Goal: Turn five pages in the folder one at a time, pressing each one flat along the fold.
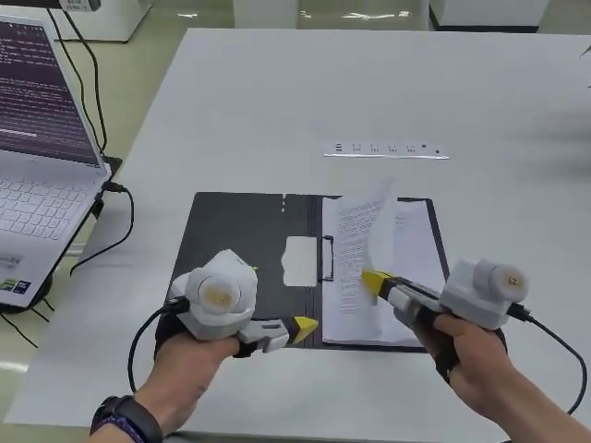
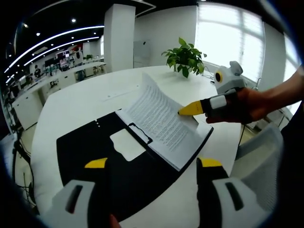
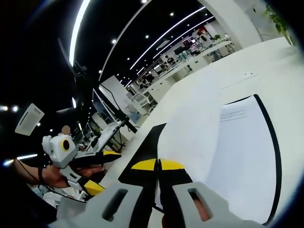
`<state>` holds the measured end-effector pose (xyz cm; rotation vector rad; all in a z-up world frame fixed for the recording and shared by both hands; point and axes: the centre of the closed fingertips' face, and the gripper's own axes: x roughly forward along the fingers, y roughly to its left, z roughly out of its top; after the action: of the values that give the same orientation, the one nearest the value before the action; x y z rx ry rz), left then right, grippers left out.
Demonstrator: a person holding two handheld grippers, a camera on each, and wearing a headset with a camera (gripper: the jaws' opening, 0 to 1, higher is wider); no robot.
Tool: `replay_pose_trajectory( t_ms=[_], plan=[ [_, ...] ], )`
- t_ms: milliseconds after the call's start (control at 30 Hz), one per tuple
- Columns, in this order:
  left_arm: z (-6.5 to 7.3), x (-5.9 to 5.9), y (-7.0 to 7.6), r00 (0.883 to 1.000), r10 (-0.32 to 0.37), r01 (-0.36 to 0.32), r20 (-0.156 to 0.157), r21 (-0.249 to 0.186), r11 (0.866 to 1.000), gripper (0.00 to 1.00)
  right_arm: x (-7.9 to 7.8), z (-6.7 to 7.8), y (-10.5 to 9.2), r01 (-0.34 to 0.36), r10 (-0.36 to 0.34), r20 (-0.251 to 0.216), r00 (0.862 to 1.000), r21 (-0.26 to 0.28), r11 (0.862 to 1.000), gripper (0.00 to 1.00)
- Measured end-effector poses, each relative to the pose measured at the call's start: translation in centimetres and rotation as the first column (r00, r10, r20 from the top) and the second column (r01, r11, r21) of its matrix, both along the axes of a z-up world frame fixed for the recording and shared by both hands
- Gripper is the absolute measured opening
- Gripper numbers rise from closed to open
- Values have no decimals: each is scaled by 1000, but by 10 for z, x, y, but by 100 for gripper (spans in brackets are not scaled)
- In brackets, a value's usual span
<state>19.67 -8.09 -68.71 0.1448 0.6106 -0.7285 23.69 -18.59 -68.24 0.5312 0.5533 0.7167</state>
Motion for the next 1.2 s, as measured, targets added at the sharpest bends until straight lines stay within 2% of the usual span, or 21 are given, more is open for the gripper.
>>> replay_pose_trajectory(
  t_ms=[200, 633, 700, 833, 1000, 1200],
  plan=[
    [5, 1, 18, 1000, 18, -18, 6, -4, 1000, 74, 1, 10, 29, -57, 56, 23, 998, 11, 998, 0],
    [12, 0, 57, 997, 75, -75, 18, -8, 997, 74, -2, 11, 70, -151, 151, 26, 988, 23, 988, 0],
    [13, -2, 60, 996, 86, -86, 14, -22, 996, 74, -3, 10, 75, -154, 153, 23, 988, 32, 988, 0],
    [13, -2, 67, 996, 88, -88, 17, -15, 996, 74, -6, 9, 89, -162, 161, 15, 987, 47, 986, 0],
    [16, -2, 74, 994, 105, -105, 19, -27, 994, 74, -10, 7, 104, -167, 168, -6, 986, 79, 983, 0],
    [17, -11, 74, 995, 103, -102, 20, -41, 994, 74, -14, 0, 123, -186, 189, -26, 982, 86, 979, 0]
  ],
)
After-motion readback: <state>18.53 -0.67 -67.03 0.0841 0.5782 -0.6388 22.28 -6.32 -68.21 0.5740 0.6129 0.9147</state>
